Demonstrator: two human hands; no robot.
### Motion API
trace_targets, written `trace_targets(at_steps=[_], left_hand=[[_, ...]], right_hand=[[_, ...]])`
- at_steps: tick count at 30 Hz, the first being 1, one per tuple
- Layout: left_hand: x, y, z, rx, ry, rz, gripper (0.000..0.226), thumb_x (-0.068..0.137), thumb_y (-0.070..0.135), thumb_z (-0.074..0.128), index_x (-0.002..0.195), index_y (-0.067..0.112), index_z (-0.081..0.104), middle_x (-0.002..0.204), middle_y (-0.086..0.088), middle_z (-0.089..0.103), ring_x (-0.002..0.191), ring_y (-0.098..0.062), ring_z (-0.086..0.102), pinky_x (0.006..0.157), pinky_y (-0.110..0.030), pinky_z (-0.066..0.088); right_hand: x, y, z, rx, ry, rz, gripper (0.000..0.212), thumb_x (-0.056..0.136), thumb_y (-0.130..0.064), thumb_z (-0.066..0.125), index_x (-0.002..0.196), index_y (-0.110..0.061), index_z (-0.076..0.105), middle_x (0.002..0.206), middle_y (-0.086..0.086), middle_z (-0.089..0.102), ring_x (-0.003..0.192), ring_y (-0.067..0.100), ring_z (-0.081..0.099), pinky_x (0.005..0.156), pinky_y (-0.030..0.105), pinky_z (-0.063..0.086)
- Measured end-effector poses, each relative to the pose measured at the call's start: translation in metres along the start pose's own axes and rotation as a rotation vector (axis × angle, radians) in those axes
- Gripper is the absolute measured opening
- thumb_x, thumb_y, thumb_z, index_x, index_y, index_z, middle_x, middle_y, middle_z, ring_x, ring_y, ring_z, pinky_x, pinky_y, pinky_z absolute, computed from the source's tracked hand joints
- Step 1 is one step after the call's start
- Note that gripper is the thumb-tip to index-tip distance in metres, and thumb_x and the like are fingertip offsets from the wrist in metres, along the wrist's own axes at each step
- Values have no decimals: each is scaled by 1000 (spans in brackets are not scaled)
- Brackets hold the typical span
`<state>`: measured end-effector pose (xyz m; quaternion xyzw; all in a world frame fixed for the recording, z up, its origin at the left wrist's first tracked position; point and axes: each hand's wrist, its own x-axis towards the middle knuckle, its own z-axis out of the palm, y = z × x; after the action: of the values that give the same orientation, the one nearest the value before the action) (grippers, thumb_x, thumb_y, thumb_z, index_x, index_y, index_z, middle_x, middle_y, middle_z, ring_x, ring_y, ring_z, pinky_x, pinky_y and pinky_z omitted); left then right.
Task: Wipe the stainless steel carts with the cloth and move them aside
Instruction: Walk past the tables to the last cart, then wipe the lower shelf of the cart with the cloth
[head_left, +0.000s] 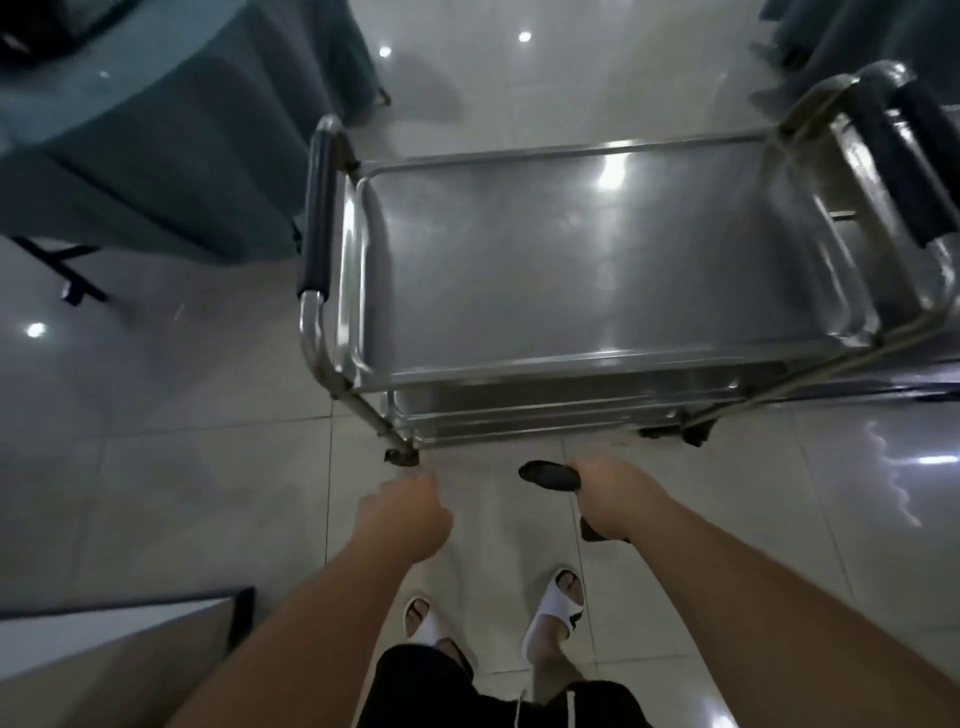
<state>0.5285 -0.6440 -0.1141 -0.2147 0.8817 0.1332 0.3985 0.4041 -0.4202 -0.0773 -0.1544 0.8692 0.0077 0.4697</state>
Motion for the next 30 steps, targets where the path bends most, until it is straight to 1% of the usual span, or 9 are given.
trace_targets(at_steps=[4, 6, 10, 14, 18, 21, 26, 28, 30], left_hand=[[27, -38, 28, -5, -42, -26, 52, 100, 43, 44, 149, 23, 46, 142, -5, 56, 127, -29, 55, 102, -46, 46], [46, -53, 43, -23, -47, -28, 53, 101, 44, 44, 150, 23, 45, 145, -6, 54, 129, -30, 54, 103, -46, 46], [83, -73, 79, -57, -47, -33, 53, 102, 44, 45, 150, 22, 46, 145, -5, 55, 129, -29, 54, 101, -45, 47], [131, -78, 118, -112, -33, -72, 54, 100, 42, 47, 151, 24, 46, 145, -3, 55, 130, -28, 54, 100, -45, 47], [199, -71, 166, -157, -9, -79, 54, 100, 43, 46, 151, 23, 45, 144, -3, 55, 132, -28, 52, 103, -44, 45], [244, -66, 204, -142, 1, -72, 54, 101, 41, 47, 152, 23, 45, 147, -5, 53, 133, -30, 51, 105, -46, 45], [319, -72, 252, -107, 115, -43, 46, 97, 37, 51, 140, 21, 53, 139, -5, 58, 126, -29, 55, 99, -44, 45], [353, -80, 264, -86, 156, -37, 46, 96, 37, 50, 140, 23, 53, 143, -4, 57, 129, -29, 54, 100, -45, 45], [385, -90, 276, -85, 191, -34, 48, 95, 38, 52, 142, 25, 53, 148, -3, 55, 132, -28, 52, 101, -46, 44]], right_hand=[[40, -29, 23, 11, -56, -26, 43, 92, -12, 73, 133, -17, 61, 112, 8, 71, 101, 27, 70, 91, 42, 59], [63, -40, 37, 36, -47, -33, 40, 92, -11, 71, 131, -16, 60, 113, 9, 70, 101, 28, 69, 90, 42, 59], [115, -56, 67, 74, -12, -77, 36, 94, -11, 66, 129, -19, 59, 106, 9, 68, 96, 29, 67, 79, 37, 56], [173, -59, 102, 69, -50, -131, 36, 94, -8, 65, 128, -20, 60, 112, 7, 68, 100, 28, 67, 90, 42, 58], [242, -48, 143, 112, -24, -174, 20, 99, -12, 51, 114, -21, 61, 98, 7, 70, 89, 26, 69, 84, 40, 59], [291, -39, 175, 102, 47, -202, 18, 99, -14, 46, 104, -24, 61, 93, 2, 70, 81, 22, 69, 81, 42, 60], [382, -35, 215, 1, 176, -247, 21, 95, -12, 52, 99, -32, 57, 92, 2, 67, 80, 24, 65, 75, 43, 58], [420, -36, 228, 12, 230, -269, 23, 97, -15, 48, 105, -35, 57, 93, 0, 67, 81, 24, 64, 75, 42, 57], [456, -37, 237, 15, 266, -287, 27, 95, -16, 54, 115, -34, 59, 100, 4, 68, 86, 27, 65, 79, 44, 58]])
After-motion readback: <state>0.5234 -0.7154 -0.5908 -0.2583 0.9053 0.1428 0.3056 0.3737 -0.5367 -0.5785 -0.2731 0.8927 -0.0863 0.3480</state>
